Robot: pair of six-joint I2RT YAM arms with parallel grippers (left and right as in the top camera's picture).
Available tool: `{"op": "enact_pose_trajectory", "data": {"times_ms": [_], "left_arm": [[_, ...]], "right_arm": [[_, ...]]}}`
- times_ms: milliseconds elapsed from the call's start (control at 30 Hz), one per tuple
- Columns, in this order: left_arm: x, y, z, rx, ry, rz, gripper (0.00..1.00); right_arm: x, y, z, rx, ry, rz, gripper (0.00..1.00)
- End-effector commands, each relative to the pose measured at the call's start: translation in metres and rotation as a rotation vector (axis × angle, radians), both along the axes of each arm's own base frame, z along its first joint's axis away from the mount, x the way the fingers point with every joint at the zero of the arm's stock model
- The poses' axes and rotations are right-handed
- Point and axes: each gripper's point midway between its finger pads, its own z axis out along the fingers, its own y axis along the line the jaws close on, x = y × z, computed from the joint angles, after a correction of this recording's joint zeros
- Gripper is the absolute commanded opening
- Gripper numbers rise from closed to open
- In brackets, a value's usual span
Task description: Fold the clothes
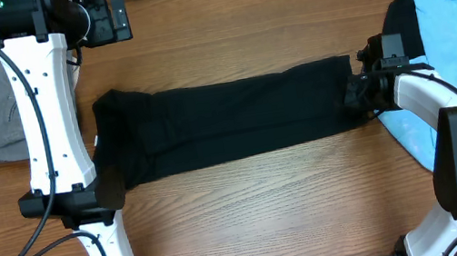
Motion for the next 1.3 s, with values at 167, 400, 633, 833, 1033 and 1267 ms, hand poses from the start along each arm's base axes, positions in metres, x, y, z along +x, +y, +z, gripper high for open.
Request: {"op": "enact_pose_trajectory", "data": {"times_ms": [167,400,633,833,1033,1267], "left_arm": [[-0.002,0.009,0.006,0.038,-0.016,0.013,1.00],[0.000,0.011,0.007,0.049,-0.025,0.020,1.00],[0.002,0.013,0.008,0.056,-0.033,0.024,1.00],[0.006,0.012,0.010,0.055,-0.050,0.024,1.00],[0.006,0.012,0.010,0.055,-0.051,0.025,1.00],[0.006,0.012,0.010,0.055,-0.052,0.025,1.00]], "right_arm": [[0.008,-0.039,0.044,0.003,0.083,-0.097,0.04],[0.021,-0.057,0.128,0.016,0.067,-0.064,0.04],[0.026,-0.027,0.156,0.019,0.054,0.010,0.04],[0.023,0.043,0.154,0.018,0.067,0.171,0.04],[0.022,0.099,0.148,0.021,0.054,0.246,0.04],[0.016,0.137,0.123,0.031,0.101,0.293,0.04]]}}
